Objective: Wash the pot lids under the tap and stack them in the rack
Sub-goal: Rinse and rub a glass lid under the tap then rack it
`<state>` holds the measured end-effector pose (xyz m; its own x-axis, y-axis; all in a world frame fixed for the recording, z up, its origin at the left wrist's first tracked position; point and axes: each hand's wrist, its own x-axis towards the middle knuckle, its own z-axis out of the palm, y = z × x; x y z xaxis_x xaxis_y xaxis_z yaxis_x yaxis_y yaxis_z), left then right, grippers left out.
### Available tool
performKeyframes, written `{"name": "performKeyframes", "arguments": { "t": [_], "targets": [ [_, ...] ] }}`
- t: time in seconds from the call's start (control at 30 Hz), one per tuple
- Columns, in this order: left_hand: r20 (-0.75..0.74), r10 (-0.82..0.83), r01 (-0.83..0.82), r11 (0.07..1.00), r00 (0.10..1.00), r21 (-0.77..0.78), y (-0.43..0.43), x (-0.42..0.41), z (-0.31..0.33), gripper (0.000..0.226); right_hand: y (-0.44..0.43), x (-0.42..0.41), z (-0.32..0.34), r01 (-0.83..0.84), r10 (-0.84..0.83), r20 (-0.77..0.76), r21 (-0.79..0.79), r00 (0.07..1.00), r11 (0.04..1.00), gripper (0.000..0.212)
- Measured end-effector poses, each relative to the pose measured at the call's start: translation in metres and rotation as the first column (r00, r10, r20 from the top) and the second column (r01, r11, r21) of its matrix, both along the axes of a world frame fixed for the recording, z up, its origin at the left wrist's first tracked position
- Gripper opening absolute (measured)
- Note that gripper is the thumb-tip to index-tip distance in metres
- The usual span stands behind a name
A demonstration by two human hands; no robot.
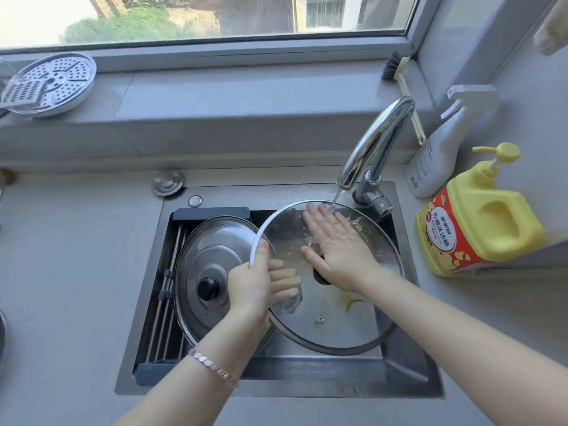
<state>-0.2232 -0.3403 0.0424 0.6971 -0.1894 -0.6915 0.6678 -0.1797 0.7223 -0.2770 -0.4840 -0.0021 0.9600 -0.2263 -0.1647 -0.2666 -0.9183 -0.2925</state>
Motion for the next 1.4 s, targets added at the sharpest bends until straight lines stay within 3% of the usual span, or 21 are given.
{"name": "performKeyframes", "arguments": {
  "t": [0.17, 0.27, 0.4, 0.47, 0.57, 0.67, 0.73, 0.87, 0.9, 1.0, 1.07, 1.23, 1.3, 1.4],
  "targets": [
    [0.142, 0.135, -0.133, 0.991, 0.981, -0.024, 0.001, 0.016, 0.002, 0.044, 0.004, -0.019, -0.005, 0.227, -0.228, -0.028, -0.028, 0.973, 0.973, 0.089],
    [0.172, 0.165, -0.157, 0.986, 0.971, -0.061, -0.004, 0.014, 0.005, 0.043, 0.022, -0.022, 0.0, 0.38, -0.38, -0.062, -0.017, 0.923, 0.925, 0.085],
    [0.139, 0.158, -0.148, 0.986, 0.978, -0.077, -0.01, 0.005, 0.004, 0.045, 0.01, 0.001, 0.004, 0.452, -0.449, 0.078, -0.019, 0.89, 0.892, 0.086],
    [0.145, 0.146, -0.136, 0.987, 0.979, -0.081, -0.014, 0.004, 0.005, 0.044, 0.009, 0.013, 0.007, 0.409, -0.402, 0.171, -0.005, 0.9, 0.913, 0.085],
    [0.196, 0.16, -0.148, 0.986, 0.968, -0.073, -0.015, 0.012, 0.006, 0.042, 0.032, 0.011, 0.01, 0.099, -0.096, 0.283, 0.003, 0.954, 0.995, 0.075],
    [0.205, 0.192, -0.185, 0.981, 0.96, -0.055, -0.009, 0.02, 0.002, 0.042, 0.038, -0.006, 0.004, -0.167, 0.177, 0.227, -0.062, 0.958, 0.984, 0.071],
    [0.168, 0.176, -0.164, 0.983, 0.97, -0.081, -0.007, 0.017, 0.001, 0.044, 0.023, -0.008, 0.002, -0.135, 0.163, 0.209, -0.139, 0.964, 0.981, 0.075],
    [0.087, 0.143, -0.134, 0.986, 0.986, -0.101, -0.01, 0.002, 0.0, 0.045, -0.001, 0.006, 0.007, 0.209, -0.197, 0.169, -0.053, 0.966, 0.977, 0.079],
    [0.087, 0.146, -0.137, 0.985, 0.986, -0.103, -0.013, 0.001, -0.002, 0.045, 0.005, 0.012, 0.009, 0.2, -0.193, 0.154, -0.032, 0.969, 0.979, 0.077],
    [0.2, 0.127, -0.129, 0.992, 0.972, -0.002, -0.016, 0.003, -0.008, 0.039, 0.041, 0.021, 0.009, -0.08, 0.077, 0.246, 0.0, 0.966, 0.997, 0.068],
    [0.253, 0.137, -0.149, 0.988, 0.958, 0.03, -0.015, 0.008, -0.01, 0.035, 0.055, 0.017, 0.01, -0.185, 0.173, 0.255, 0.027, 0.951, 0.982, 0.066],
    [0.181, 0.222, -0.208, 0.974, 0.958, -0.091, -0.004, 0.029, -0.005, 0.042, 0.049, -0.027, 0.005, -0.498, 0.482, 0.155, 0.08, 0.862, 0.864, 0.06],
    [0.222, 0.237, -0.217, 0.97, 0.946, -0.11, -0.001, 0.037, -0.003, 0.042, 0.032, -0.042, -0.004, -0.449, 0.45, 0.091, -0.038, 0.888, 0.893, 0.062],
    [0.271, 0.274, -0.254, 0.961, 0.923, -0.108, 0.0, 0.041, -0.002, 0.041, 0.008, -0.048, -0.007, -0.199, 0.207, 0.039, -0.158, 0.977, 0.967, 0.071]
  ]
}}
